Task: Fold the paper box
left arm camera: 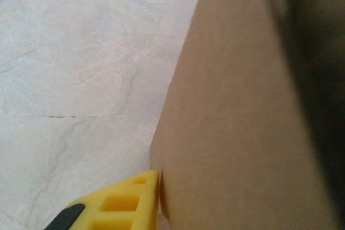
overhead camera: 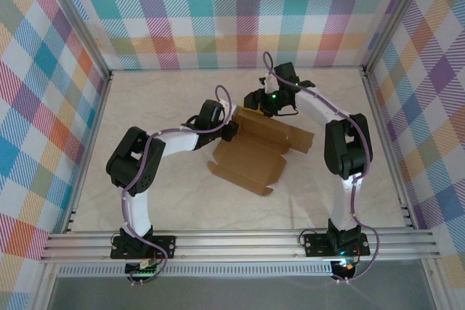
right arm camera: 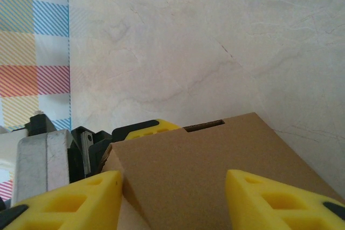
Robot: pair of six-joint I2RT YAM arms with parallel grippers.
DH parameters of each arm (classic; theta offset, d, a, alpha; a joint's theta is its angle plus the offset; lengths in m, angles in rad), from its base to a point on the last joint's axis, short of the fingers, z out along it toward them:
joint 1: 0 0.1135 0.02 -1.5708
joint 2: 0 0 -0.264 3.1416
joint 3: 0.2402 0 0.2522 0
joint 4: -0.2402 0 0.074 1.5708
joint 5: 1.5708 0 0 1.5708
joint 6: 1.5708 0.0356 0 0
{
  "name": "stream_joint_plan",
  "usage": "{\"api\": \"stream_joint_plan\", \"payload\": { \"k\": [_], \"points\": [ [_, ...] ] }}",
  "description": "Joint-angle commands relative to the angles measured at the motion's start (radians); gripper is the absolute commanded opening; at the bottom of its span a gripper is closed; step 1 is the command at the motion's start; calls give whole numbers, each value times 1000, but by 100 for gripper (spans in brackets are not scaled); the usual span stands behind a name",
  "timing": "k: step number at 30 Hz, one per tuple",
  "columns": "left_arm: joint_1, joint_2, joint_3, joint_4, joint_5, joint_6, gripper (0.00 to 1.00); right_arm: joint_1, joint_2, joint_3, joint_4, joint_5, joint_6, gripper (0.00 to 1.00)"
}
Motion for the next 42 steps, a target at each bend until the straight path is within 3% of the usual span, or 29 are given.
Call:
{"api": "stream_joint_plan", "payload": {
  "k": [1, 10, 16, 25, 32, 42],
  "points": [
    [-9, 21, -15, 19, 18, -31, 21, -6, 28, 5, -19, -20, -16, 51],
    [-1, 13, -40, 89, 26, -62, 27, -5, 25, -12, -49, 24, -59, 47],
    [8, 29, -31, 112, 30, -103, 17, -5, 26, -20, -85, 89, -99, 46],
    [7, 57, 5, 101, 49, -108, 13, -4, 31, -36, 54, -104, -30, 51],
    [7, 63, 17, 86, 55, -107, 13, -4, 74, -8, 42, -135, -37, 54],
    [7, 56, 14, 83, 50, -107, 21, -6, 73, -15, -55, -7, -140, 46]
  ]
}}
